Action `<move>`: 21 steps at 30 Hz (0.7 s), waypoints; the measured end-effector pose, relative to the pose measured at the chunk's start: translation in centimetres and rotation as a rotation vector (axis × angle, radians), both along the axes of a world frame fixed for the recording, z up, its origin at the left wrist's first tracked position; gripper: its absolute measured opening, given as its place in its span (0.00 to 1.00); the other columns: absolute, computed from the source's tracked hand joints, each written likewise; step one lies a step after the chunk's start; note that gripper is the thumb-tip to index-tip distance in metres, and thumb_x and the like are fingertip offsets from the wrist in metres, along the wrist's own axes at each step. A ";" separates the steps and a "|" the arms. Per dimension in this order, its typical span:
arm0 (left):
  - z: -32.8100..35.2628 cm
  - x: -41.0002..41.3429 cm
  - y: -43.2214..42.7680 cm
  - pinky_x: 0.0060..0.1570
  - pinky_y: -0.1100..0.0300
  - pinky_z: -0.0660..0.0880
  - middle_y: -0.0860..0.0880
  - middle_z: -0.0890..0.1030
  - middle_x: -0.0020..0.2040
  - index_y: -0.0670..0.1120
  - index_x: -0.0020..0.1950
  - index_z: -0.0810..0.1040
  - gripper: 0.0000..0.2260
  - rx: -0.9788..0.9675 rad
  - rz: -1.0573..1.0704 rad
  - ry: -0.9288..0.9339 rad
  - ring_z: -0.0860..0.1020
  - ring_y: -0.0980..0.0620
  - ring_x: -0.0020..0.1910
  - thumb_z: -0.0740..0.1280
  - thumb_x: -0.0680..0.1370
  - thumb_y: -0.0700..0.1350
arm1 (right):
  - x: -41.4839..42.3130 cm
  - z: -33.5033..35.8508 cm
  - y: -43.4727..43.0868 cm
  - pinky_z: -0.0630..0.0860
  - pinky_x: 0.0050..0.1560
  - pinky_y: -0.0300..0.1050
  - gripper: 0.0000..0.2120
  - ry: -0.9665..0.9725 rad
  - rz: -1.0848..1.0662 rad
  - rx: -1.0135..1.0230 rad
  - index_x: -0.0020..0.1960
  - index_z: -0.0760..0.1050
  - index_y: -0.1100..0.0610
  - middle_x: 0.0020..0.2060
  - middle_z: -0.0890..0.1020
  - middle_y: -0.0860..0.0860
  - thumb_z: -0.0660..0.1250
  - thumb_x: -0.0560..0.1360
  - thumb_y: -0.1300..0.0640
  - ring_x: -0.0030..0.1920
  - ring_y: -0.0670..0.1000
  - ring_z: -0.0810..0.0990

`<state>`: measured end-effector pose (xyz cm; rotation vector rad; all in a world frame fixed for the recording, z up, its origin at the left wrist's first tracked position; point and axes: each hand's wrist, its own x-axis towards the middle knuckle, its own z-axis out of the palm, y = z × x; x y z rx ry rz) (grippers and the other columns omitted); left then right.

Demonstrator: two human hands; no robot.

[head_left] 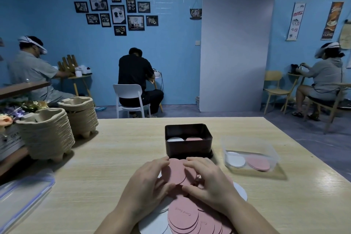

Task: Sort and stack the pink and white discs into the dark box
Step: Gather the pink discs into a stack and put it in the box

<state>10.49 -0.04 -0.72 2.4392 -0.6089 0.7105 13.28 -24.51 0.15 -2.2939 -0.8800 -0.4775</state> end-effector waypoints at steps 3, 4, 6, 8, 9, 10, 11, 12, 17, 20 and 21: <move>-0.1 0.1 -0.2 0.59 0.61 0.75 0.61 0.75 0.71 0.56 0.65 0.72 0.21 0.048 -0.015 -0.006 0.76 0.58 0.64 0.68 0.76 0.62 | -0.1 0.0 0.1 0.67 0.63 0.29 0.21 -0.022 0.023 -0.018 0.64 0.76 0.43 0.66 0.74 0.37 0.73 0.73 0.39 0.68 0.36 0.68; -0.1 0.1 -0.2 0.59 0.61 0.75 0.61 0.75 0.71 0.56 0.65 0.72 0.21 0.057 -0.025 -0.005 0.76 0.58 0.64 0.68 0.76 0.63 | -0.1 0.0 0.2 0.65 0.63 0.27 0.19 -0.034 0.032 -0.030 0.62 0.77 0.43 0.65 0.74 0.38 0.72 0.73 0.40 0.67 0.36 0.68; -0.1 0.0 -0.2 0.59 0.60 0.75 0.61 0.75 0.72 0.56 0.66 0.72 0.22 0.058 -0.041 0.000 0.76 0.58 0.65 0.69 0.76 0.63 | -0.1 0.0 0.2 0.65 0.62 0.27 0.17 -0.045 0.043 -0.039 0.59 0.78 0.44 0.66 0.75 0.39 0.72 0.73 0.40 0.67 0.37 0.69; -0.1 -0.1 -0.1 0.60 0.62 0.74 0.61 0.74 0.72 0.55 0.69 0.72 0.25 0.044 -0.032 0.008 0.75 0.60 0.66 0.69 0.75 0.64 | -0.1 -0.1 0.1 0.69 0.63 0.31 0.17 -0.047 0.033 -0.017 0.59 0.79 0.44 0.66 0.75 0.40 0.72 0.73 0.39 0.68 0.38 0.69; -0.1 -0.1 0.0 0.61 0.63 0.74 0.61 0.74 0.72 0.56 0.70 0.72 0.26 0.029 -0.022 0.015 0.74 0.61 0.66 0.70 0.75 0.63 | 0.0 -0.2 0.1 0.71 0.63 0.35 0.17 -0.045 0.024 0.000 0.59 0.79 0.44 0.67 0.75 0.40 0.72 0.73 0.39 0.69 0.38 0.69; -0.1 -0.2 0.0 0.61 0.62 0.74 0.62 0.75 0.70 0.56 0.71 0.71 0.27 0.014 -0.015 0.021 0.74 0.62 0.66 0.70 0.74 0.63 | 0.0 -0.2 0.0 0.73 0.63 0.38 0.17 -0.041 0.018 0.020 0.59 0.78 0.43 0.67 0.75 0.39 0.73 0.73 0.39 0.69 0.39 0.69; -0.1 -0.2 0.0 0.59 0.61 0.75 0.63 0.76 0.67 0.56 0.71 0.71 0.26 0.005 -0.010 0.024 0.75 0.63 0.64 0.70 0.75 0.61 | -0.1 -0.2 0.0 0.75 0.62 0.40 0.17 -0.036 0.013 0.036 0.59 0.78 0.43 0.67 0.75 0.39 0.73 0.72 0.40 0.69 0.40 0.69; -0.1 -0.2 0.0 0.57 0.60 0.76 0.63 0.77 0.64 0.57 0.70 0.72 0.24 0.003 -0.006 0.022 0.75 0.63 0.62 0.69 0.75 0.60 | -0.1 -0.2 -0.1 0.75 0.62 0.42 0.17 -0.037 0.011 0.048 0.59 0.78 0.43 0.67 0.75 0.39 0.73 0.72 0.40 0.69 0.40 0.70; -0.4 -0.3 -0.1 0.49 0.56 0.80 0.60 0.81 0.58 0.59 0.68 0.73 0.19 -0.027 0.008 0.010 0.79 0.59 0.57 0.65 0.77 0.57 | -0.2 -0.1 0.0 0.75 0.62 0.41 0.18 -0.039 0.030 0.055 0.58 0.78 0.44 0.66 0.76 0.41 0.74 0.72 0.41 0.68 0.40 0.71; -0.5 -0.3 -0.2 0.47 0.55 0.81 0.59 0.81 0.58 0.58 0.68 0.73 0.20 0.010 0.010 0.001 0.80 0.57 0.56 0.66 0.77 0.58 | -0.2 0.0 0.3 0.68 0.66 0.33 0.20 -0.059 0.055 -0.012 0.61 0.78 0.46 0.66 0.76 0.44 0.74 0.72 0.41 0.68 0.41 0.70; -0.4 -0.3 -0.2 0.47 0.55 0.81 0.59 0.81 0.58 0.57 0.68 0.74 0.20 0.015 0.010 0.005 0.80 0.56 0.56 0.67 0.77 0.58 | -0.2 0.0 0.3 0.67 0.66 0.32 0.21 -0.060 0.055 -0.022 0.62 0.78 0.46 0.66 0.76 0.44 0.74 0.72 0.41 0.68 0.41 0.70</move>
